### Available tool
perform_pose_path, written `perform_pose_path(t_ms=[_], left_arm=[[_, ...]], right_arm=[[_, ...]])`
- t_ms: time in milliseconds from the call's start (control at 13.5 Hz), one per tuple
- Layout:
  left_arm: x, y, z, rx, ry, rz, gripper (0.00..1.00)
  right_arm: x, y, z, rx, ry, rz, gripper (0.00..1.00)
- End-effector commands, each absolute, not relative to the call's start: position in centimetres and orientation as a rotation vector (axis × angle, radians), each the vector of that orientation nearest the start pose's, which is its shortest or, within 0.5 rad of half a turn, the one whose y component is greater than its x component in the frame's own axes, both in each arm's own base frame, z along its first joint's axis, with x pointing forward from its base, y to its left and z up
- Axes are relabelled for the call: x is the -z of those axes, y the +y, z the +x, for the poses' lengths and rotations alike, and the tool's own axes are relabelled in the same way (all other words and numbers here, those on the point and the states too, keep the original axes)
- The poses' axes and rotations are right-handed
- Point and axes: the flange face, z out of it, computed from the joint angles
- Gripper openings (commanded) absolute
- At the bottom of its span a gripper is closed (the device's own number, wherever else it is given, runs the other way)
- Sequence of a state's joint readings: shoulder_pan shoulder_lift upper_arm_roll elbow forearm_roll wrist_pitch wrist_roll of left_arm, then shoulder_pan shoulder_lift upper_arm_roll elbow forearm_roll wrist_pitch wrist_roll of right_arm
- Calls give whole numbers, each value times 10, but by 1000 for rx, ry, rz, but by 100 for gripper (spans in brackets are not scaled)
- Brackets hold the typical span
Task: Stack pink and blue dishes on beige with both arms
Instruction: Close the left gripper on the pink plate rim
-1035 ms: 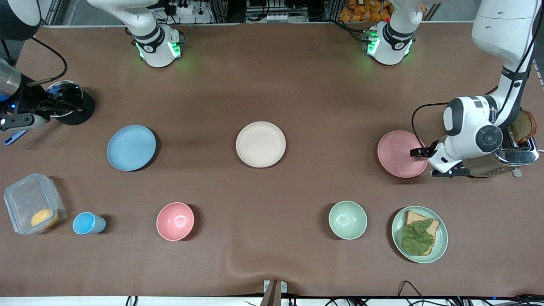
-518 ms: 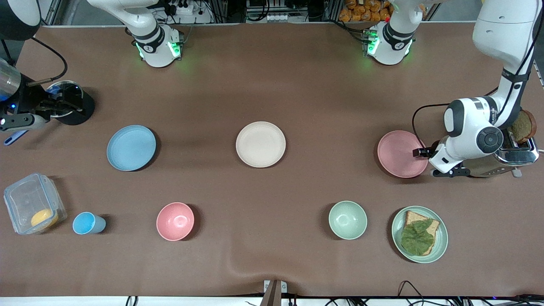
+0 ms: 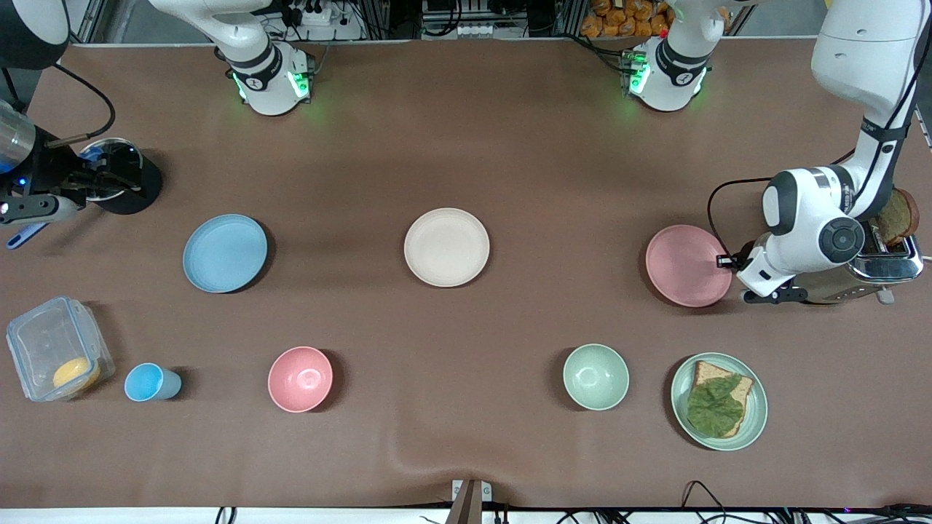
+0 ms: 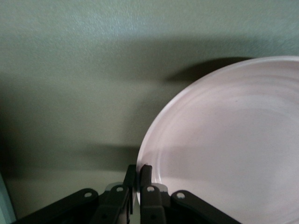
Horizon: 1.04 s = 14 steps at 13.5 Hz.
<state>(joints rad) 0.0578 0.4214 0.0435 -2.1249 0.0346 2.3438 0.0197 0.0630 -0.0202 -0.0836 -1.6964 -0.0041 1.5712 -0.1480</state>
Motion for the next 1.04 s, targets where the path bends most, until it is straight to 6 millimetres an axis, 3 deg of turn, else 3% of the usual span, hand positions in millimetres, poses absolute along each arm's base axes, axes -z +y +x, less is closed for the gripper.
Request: perform_pose_path(t_ms=[0, 148, 665, 961], left_arm=[[-195, 53, 554, -300, -136, -3155, 0], [-212, 42, 558, -274, -113, -3169, 0], [-312, 9, 600, -330, -41, -3220, 0], [-364, -13, 617, -278, 30, -3238, 0]], right_arm=[[-582, -12, 541, -163, -195, -3123, 100], [-582, -12, 541, -163, -195, -3123, 100], [-581, -12, 541, -165, -192, -3123, 100], [-581, -14, 541, -165, -188, -3123, 100]])
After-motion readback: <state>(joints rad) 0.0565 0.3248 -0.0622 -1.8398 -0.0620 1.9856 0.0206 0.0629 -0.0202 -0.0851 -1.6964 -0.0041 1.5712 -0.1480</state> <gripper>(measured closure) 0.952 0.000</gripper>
